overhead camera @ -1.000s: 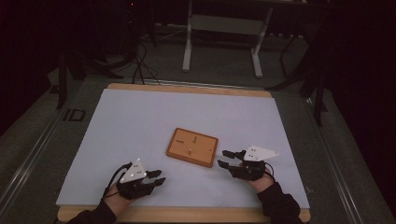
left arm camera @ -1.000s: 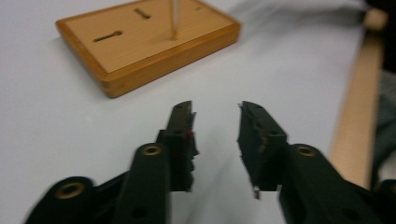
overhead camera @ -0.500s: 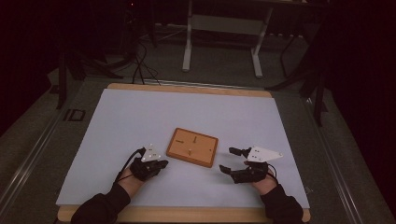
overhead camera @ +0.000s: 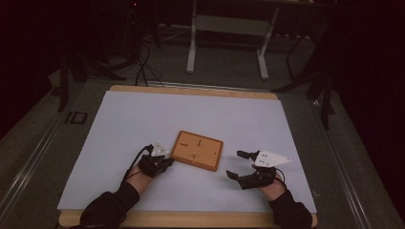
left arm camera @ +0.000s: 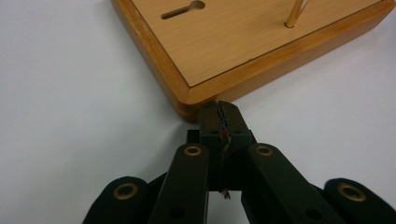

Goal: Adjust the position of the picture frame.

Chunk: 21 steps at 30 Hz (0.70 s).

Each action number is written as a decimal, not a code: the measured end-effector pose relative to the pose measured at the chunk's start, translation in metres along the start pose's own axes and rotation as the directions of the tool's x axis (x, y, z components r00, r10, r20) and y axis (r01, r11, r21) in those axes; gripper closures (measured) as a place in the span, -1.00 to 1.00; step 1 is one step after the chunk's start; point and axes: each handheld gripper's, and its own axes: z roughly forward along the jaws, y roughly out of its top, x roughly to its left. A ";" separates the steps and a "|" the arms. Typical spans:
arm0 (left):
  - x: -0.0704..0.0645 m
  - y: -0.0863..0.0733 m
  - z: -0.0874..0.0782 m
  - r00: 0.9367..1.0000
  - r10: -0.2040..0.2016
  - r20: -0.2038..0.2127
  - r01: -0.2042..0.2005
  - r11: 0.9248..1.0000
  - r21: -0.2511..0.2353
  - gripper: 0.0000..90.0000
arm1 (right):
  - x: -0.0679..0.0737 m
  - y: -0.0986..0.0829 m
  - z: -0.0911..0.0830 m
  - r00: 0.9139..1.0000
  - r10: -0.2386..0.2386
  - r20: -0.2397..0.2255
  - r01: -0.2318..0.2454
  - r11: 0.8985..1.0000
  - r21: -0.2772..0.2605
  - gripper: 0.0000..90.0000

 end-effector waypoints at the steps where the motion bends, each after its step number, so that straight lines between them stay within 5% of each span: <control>1: 0.000 0.000 0.000 1.000 0.000 0.000 0.000 1.000 0.000 0.99 | 0.000 0.000 0.000 1.000 0.000 0.001 0.000 1.000 0.001 -0.66; 10: 0.008 0.011 0.009 1.000 -0.015 -0.010 0.016 1.000 0.011 0.99 | -0.003 -0.002 -0.002 1.000 0.008 0.005 -0.008 1.000 0.006 -0.66; 21: 0.014 0.024 0.022 0.999 -0.020 -0.026 0.020 1.000 0.006 0.99 | -0.005 -0.002 0.002 0.999 -0.009 -0.052 0.011 0.999 0.037 -0.61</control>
